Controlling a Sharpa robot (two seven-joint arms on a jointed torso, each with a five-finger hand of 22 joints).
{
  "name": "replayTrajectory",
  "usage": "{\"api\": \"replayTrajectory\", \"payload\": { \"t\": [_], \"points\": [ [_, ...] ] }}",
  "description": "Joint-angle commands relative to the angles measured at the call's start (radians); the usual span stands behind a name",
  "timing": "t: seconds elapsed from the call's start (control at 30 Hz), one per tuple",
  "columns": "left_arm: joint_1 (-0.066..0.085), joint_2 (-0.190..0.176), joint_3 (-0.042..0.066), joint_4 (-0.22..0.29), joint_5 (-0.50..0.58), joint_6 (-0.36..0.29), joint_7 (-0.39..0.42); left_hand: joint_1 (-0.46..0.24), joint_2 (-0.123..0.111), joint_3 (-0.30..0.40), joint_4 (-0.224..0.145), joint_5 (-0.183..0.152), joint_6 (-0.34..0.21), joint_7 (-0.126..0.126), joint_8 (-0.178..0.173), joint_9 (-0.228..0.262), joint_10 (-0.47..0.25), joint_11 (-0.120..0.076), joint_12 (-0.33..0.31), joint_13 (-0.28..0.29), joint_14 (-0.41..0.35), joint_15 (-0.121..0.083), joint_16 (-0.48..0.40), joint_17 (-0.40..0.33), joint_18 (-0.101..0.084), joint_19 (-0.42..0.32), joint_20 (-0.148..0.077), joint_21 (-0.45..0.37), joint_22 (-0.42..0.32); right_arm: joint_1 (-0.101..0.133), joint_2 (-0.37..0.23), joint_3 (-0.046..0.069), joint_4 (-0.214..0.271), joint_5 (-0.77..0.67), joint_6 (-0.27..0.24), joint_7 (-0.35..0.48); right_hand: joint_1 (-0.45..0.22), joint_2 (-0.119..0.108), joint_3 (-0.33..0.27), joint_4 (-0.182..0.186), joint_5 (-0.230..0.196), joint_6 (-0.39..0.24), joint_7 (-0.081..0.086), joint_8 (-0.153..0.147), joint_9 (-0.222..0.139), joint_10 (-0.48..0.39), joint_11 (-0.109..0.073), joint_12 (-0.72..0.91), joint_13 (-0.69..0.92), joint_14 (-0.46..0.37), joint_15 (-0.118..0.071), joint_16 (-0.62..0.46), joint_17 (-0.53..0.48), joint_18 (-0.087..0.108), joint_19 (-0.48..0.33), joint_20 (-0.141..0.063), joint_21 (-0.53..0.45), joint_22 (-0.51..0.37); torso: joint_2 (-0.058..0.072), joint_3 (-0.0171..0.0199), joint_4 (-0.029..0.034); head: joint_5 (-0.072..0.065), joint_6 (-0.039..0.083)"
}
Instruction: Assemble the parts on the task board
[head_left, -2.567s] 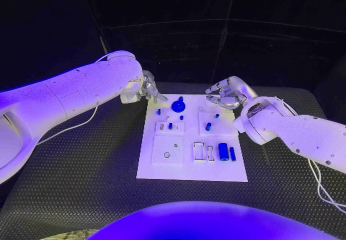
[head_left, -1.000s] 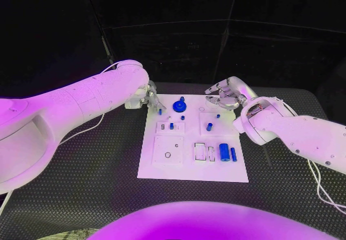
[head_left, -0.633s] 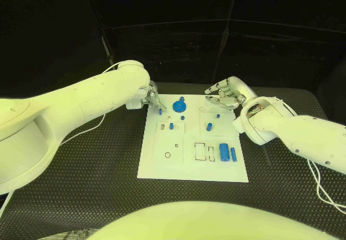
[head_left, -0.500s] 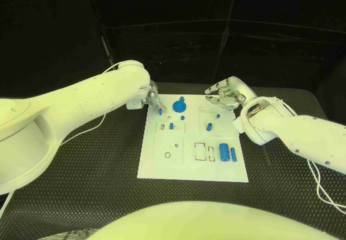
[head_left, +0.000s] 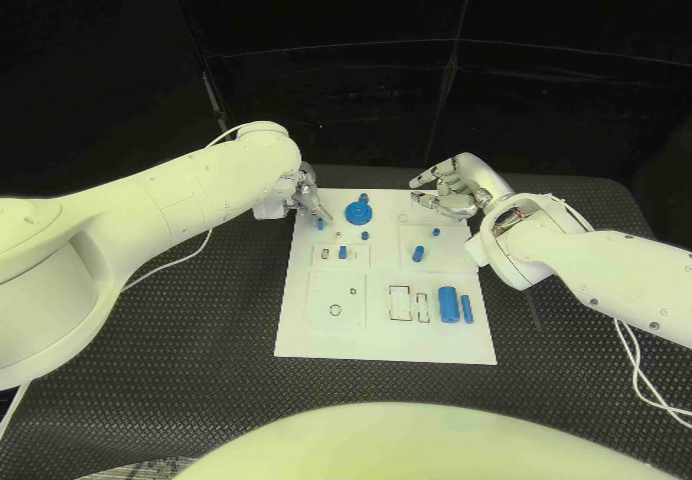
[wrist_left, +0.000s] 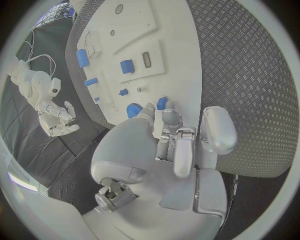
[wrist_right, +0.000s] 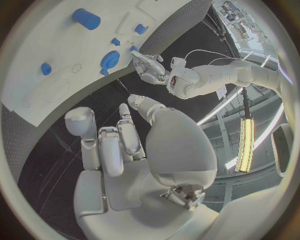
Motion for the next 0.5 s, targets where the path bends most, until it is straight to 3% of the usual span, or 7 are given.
{"api": "replayTrajectory", "payload": {
  "t": [0.03,0.2,0.5],
  "points": [
    [0.001,0.001,0.001,-0.001,0.005,-0.008,0.004,0.038,0.017,0.015,-0.024,0.004,0.006,-0.003,0.004,-0.003,0.004,-0.004,-0.001,-0.002,0.102,-0.007,0.006,0.263,0.001,0.011,-0.005,0.003,0.159,0.002,0.001,0.001,0.001,0.002,0.003,0.009,0.009,0.001,-0.006,0.000,0.005,-0.009,0.001,0.005,-0.001,-0.003,-0.001,-0.001,0.001,0.080,-0.001,-0.005,0.159,0.009,-0.007,0.000,-0.003,0.000,0.000,0.0000,0.0003,0.000,0.000],
    [0.001,0.001,0.001,-0.001,0.005,-0.021,0.005,0.097,0.051,0.059,-0.063,0.006,0.001,-0.006,0.002,-0.007,0.002,-0.007,-0.007,-0.007,0.102,-0.010,0.006,0.263,0.001,0.011,-0.008,0.004,0.160,0.002,0.001,0.001,0.001,0.003,0.004,0.009,0.009,0.001,-0.006,0.000,0.005,-0.009,0.001,0.005,-0.001,-0.003,-0.001,-0.001,0.001,0.080,-0.001,-0.005,0.159,0.009,-0.007,0.000,-0.003,0.000,0.000,-0.0002,0.0001,0.000,0.000],
    [0.001,0.001,0.001,-0.003,0.028,-0.021,0.005,0.123,0.072,0.102,-0.090,0.007,-0.002,-0.007,0.002,-0.011,0.002,-0.008,-0.012,-0.010,0.102,-0.010,0.006,0.263,0.001,0.012,-0.010,0.007,0.160,0.002,0.002,0.001,0.000,0.004,0.005,0.009,0.009,0.001,-0.006,0.000,0.005,-0.009,0.001,0.005,-0.001,-0.003,-0.001,-0.001,0.001,0.080,-0.001,-0.005,0.159,0.009,-0.007,0.000,-0.003,0.000,0.000,0.0003,0.0008,0.000,0.000]
  ]
}}
